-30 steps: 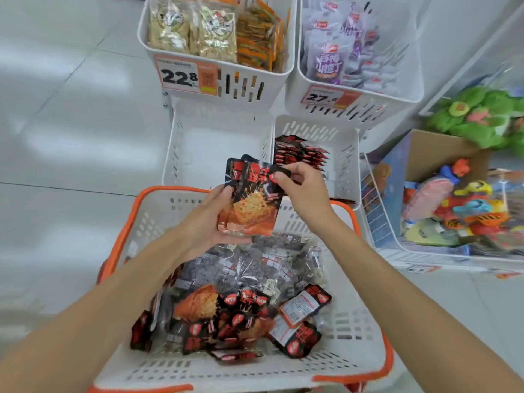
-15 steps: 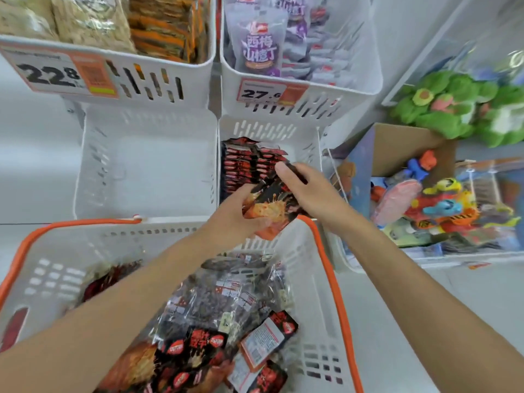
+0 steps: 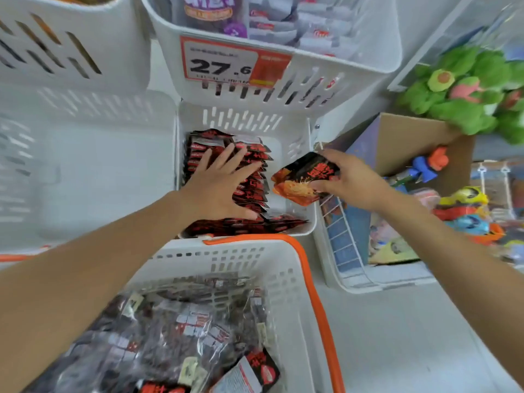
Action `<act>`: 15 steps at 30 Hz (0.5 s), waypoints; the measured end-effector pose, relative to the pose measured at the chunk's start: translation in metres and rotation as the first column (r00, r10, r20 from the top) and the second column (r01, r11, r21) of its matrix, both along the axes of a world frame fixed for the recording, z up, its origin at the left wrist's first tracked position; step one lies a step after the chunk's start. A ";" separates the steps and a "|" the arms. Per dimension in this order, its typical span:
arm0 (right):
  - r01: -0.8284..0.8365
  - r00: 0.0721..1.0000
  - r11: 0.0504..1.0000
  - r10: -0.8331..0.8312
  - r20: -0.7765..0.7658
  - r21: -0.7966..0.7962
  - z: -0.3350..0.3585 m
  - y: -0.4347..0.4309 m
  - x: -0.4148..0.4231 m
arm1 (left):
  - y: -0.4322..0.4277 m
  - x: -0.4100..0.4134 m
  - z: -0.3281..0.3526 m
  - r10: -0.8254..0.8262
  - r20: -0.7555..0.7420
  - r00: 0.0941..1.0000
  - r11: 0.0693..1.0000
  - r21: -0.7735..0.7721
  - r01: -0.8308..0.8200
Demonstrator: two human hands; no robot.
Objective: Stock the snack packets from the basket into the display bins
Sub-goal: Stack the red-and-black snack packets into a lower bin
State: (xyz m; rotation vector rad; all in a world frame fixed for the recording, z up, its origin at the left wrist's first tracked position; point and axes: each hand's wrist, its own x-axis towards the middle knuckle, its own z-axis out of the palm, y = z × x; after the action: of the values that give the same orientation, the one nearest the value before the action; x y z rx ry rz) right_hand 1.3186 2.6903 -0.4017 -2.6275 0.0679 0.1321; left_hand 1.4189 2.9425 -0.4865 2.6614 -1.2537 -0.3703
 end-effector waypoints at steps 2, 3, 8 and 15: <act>-0.057 0.998 0.993 0.060 0.023 -0.107 -0.019 0.000 0.002 | 0.000 0.002 -0.018 -0.048 0.057 0.997 0.994 0.098 0.042; -0.102 0.993 0.977 0.112 0.040 -0.185 -0.025 0.000 0.003 | 0.001 0.002 -0.024 -0.056 0.085 0.995 0.992 0.115 0.046; -0.253 0.960 0.881 0.280 0.010 -0.401 -0.031 0.002 0.008 | 0.006 0.003 -0.031 -0.046 0.123 0.991 0.995 0.090 0.035; -0.302 0.948 0.935 0.275 -0.161 -0.186 -0.048 0.009 0.007 | 0.007 0.002 -0.035 -0.041 0.137 0.990 0.997 0.067 0.032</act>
State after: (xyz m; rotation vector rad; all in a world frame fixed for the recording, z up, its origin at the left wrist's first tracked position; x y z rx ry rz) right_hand 1.3257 2.6997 -0.4500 -2.8209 -0.2768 0.4230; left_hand 1.4207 2.9494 -0.5211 2.7645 -1.3532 -0.2382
